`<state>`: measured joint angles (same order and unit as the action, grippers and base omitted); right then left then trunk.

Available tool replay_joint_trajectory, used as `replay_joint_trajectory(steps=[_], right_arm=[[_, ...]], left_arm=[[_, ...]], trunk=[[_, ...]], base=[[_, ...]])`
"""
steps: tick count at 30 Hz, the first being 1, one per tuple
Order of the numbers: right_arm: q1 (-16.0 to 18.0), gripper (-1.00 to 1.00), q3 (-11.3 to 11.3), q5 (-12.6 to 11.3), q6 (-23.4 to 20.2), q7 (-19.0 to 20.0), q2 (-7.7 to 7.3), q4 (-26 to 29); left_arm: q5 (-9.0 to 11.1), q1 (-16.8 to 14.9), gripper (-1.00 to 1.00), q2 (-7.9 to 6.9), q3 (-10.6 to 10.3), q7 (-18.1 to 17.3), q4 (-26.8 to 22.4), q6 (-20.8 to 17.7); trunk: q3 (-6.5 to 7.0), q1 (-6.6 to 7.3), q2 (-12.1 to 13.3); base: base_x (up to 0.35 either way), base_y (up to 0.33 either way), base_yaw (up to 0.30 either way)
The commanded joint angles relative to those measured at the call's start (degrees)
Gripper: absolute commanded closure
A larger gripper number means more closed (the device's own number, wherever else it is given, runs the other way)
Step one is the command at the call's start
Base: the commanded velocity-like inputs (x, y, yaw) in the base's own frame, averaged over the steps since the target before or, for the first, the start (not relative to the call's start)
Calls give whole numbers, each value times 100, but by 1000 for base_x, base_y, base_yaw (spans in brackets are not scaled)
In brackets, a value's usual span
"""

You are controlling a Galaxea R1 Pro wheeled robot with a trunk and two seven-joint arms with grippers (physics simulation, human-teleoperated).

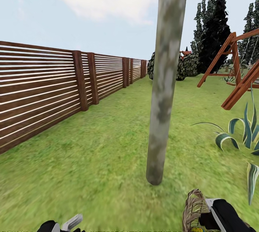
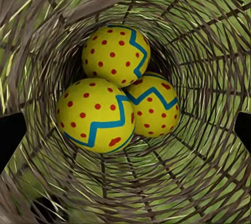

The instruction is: Take the three Easter eggs out of the wicker basket on the lawn in the garden, then place them on the lawn next to a single tree (choose any tree) so that all three eggs are next to the same tree and none are left in the basket.

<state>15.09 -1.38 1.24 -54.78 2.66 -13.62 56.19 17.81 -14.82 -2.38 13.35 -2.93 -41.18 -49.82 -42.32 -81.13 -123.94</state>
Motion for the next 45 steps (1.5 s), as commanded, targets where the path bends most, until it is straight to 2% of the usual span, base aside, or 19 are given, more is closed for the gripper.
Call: replay_joint_trajectory(steps=[1,45], right_arm=[[3,-100,-5,17,-24,28,2,6],[3,-100,29,17,2,33,17,9]], left_arm=[[-23,-3,-100,2,17,-31,-4,-28],[-23,-3,-100,9,19,-24,5,-26]], trunk=[[-25,-22,-44],[-815,-988,-1809]], base=[[0,0,0],[0,0,0]])
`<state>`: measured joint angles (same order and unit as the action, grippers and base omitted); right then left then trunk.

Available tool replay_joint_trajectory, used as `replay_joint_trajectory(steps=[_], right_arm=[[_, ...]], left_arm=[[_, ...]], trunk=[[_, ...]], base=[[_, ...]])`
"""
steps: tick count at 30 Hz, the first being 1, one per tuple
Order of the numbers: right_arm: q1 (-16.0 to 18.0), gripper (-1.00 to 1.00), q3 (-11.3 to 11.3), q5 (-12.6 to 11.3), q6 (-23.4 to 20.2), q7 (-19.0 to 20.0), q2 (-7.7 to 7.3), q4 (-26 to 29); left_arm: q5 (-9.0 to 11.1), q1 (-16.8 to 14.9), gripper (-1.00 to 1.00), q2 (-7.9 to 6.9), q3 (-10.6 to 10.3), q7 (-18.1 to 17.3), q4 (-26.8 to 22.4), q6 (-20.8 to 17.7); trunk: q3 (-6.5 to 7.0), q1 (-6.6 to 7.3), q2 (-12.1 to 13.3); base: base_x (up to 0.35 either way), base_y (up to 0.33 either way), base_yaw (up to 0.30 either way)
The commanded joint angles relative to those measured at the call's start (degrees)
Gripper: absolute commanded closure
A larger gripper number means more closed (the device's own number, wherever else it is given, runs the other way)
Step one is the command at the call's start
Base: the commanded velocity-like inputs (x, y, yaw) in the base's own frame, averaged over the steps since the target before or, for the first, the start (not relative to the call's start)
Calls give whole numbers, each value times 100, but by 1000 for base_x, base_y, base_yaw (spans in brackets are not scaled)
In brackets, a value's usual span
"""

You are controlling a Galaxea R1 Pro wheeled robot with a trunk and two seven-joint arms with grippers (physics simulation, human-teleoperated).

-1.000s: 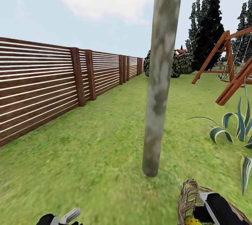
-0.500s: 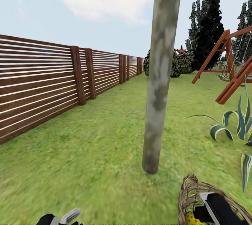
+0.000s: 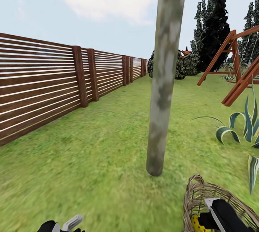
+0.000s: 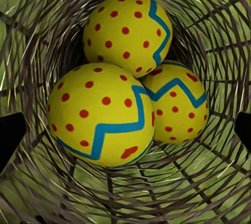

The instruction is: Take the three Easter eggs out of the wicker basket on the lawn in the garden, then place them on the lawn next to a single tree (choose any tree) so that all three eggs are next to the same tree and none are left in the basket.

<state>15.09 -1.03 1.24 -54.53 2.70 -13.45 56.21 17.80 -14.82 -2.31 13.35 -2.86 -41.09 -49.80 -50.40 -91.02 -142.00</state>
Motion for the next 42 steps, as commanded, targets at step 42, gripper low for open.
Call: replay_joint_trajectory(steps=[42], right_arm=[[3,-100,24,17,3,28,44,7]], left_arm=[[-15,-3,-100,3,25,-39,-5,-29]], trunk=[[-681,-137,-162]], base=[[41,0,0]])
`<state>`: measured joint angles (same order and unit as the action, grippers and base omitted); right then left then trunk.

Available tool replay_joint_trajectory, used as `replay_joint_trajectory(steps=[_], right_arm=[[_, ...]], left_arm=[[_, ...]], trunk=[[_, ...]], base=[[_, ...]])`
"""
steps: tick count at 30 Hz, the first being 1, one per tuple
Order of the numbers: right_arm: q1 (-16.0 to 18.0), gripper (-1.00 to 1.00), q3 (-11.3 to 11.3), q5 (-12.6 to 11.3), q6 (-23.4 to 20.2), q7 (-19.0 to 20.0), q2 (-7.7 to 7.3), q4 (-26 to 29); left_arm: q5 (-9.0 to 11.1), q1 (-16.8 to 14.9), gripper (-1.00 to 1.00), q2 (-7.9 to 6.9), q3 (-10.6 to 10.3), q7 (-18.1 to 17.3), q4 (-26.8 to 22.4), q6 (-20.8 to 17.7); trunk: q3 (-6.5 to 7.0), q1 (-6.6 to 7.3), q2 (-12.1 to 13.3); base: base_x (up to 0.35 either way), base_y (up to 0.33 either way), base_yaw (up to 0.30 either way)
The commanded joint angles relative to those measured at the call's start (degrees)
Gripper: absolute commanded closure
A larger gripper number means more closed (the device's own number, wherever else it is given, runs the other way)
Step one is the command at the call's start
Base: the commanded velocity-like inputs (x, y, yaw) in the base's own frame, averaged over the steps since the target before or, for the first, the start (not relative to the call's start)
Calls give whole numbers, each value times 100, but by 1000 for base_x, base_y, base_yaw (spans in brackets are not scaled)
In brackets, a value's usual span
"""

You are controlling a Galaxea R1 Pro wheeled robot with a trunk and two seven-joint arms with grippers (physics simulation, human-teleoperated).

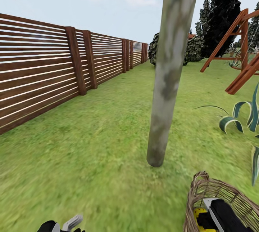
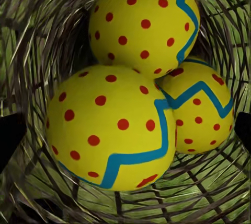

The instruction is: Take the three Easter eggs out of the wicker basket on the lawn in the garden, then place them on the lawn next to a single tree (choose any tree) so that all three eggs are next to the same tree and none are left in the basket.

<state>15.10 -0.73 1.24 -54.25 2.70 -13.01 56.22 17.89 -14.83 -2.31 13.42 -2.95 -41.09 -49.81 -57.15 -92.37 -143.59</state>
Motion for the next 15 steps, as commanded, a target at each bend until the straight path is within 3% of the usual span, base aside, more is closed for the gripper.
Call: replay_joint_trajectory(steps=[1,10,15], right_arm=[[2,-100,-6,16,-24,28,0,5],[2,-100,-6,25,-24,28,0,5],[2,-100,-6,25,-24,28,0,7]], left_arm=[[-24,-3,-100,2,19,-31,-5,-28],[-28,-3,-100,10,21,-27,-5,-21],[-31,-3,-100,11,21,-22,-5,-20]], trunk=[[-6,-2,-2],[-6,-2,-2],[-117,-15,-9]], base=[[300,0,0],[50,0,0],[0,0,0]])
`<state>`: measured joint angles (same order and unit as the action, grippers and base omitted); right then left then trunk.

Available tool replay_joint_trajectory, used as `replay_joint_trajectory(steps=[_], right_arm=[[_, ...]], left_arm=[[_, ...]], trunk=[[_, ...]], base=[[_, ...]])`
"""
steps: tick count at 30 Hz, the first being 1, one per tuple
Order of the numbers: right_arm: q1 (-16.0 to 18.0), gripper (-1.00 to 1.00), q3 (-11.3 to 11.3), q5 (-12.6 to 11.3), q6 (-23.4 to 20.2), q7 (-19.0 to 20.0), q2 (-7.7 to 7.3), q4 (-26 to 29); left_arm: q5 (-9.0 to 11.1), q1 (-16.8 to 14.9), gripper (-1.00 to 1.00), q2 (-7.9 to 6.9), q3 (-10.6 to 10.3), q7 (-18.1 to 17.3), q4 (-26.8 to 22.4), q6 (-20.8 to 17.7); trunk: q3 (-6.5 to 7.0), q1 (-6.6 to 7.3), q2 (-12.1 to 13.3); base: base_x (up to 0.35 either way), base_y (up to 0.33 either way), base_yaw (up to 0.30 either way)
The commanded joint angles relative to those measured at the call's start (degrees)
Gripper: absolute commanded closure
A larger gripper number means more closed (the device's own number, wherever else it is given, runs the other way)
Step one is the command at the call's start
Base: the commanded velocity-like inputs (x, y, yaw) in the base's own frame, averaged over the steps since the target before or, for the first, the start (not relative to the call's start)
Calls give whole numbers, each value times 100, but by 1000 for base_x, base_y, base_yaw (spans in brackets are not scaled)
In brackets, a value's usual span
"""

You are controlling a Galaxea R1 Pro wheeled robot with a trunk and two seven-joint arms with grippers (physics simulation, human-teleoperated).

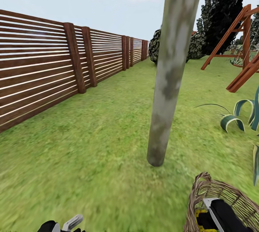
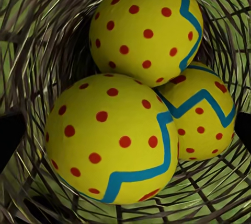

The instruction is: Take the three Easter eggs out of the wicker basket on the lawn in the garden, then place them on the lawn next to a single tree (choose any tree) so that all three eggs are next to the same tree and none are left in the basket.

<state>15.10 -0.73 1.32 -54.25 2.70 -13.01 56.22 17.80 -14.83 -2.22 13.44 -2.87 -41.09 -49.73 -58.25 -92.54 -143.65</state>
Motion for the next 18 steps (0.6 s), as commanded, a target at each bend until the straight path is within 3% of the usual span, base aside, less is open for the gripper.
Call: replay_joint_trajectory(steps=[1,18], right_arm=[[2,-100,-6,17,-24,28,0,6],[2,-100,8,17,-15,28,3,177]], left_arm=[[-22,-3,-100,2,18,-30,-5,-28],[-14,-3,-100,-7,18,-40,-58,-5]], trunk=[[-28,-1,-4],[-405,-45,-27]], base=[[0,0,0],[0,0,0]])
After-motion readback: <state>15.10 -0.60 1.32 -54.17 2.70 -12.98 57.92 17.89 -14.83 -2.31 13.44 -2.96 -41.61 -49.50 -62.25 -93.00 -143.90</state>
